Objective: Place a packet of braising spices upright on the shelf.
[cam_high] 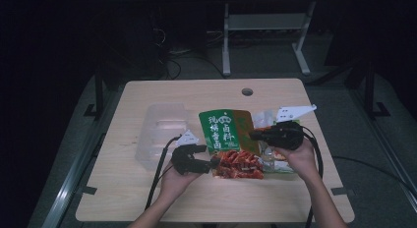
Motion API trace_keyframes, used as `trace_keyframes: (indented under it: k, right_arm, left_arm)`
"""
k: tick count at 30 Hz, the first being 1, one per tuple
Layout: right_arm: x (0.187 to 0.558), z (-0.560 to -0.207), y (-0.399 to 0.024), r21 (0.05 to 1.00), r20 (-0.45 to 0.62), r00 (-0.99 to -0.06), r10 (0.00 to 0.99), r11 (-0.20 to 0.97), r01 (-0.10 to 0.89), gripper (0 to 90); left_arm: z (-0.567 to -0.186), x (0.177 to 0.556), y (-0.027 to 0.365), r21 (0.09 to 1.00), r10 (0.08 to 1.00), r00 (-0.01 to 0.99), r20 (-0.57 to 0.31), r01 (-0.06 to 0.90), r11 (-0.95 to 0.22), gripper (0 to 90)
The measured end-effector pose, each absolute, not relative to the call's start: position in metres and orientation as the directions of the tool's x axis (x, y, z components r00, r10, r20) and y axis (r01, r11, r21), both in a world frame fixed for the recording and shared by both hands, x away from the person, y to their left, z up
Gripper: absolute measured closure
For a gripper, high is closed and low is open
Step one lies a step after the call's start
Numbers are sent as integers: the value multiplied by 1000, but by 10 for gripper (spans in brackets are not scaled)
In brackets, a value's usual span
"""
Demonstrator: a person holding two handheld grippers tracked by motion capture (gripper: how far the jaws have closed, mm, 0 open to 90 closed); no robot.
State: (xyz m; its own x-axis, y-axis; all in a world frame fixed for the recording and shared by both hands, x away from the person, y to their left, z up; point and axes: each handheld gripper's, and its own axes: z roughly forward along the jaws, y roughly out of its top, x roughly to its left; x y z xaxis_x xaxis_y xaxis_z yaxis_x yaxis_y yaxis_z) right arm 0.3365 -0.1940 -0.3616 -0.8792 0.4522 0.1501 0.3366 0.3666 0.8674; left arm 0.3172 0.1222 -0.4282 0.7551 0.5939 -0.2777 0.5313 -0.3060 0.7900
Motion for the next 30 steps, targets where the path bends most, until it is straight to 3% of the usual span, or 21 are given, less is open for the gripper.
trace_keyframes:
  k: [2, 3, 10, 18, 19, 26, 30]
  right_arm:
    - [335, -365, -197, 874, 155, -880, 448, 353, 334, 900]
    - [335, -367, -199, 876, 162, -879, 449, 344, 338, 900]
    - [333, -380, -208, 872, 191, -864, 466, 323, 368, 900]
    - [336, -383, -208, 865, 210, -852, 480, 316, 391, 888]
    - [336, -384, -207, 861, 215, -850, 480, 317, 397, 833]
    - [348, -394, -192, 824, 276, -847, 455, 341, 452, 699]
    - [348, -395, -181, 814, 269, -857, 439, 371, 446, 731]
  left_arm:
    - [-431, 323, 121, 780, 563, 757, -333, 556, -287, 334]
    - [-432, 326, 120, 780, 531, 763, -368, 564, -270, 424]
    - [-430, 328, 118, 793, 515, 781, -353, 542, -278, 805]
    - [-424, 322, 119, 824, 535, 803, -263, 475, -308, 865]
    - [-424, 321, 119, 826, 536, 803, -259, 472, -308, 866]
    - [-422, 319, 120, 835, 522, 816, -247, 453, -313, 866]
    - [-422, 318, 121, 835, 521, 819, -240, 447, -320, 863]
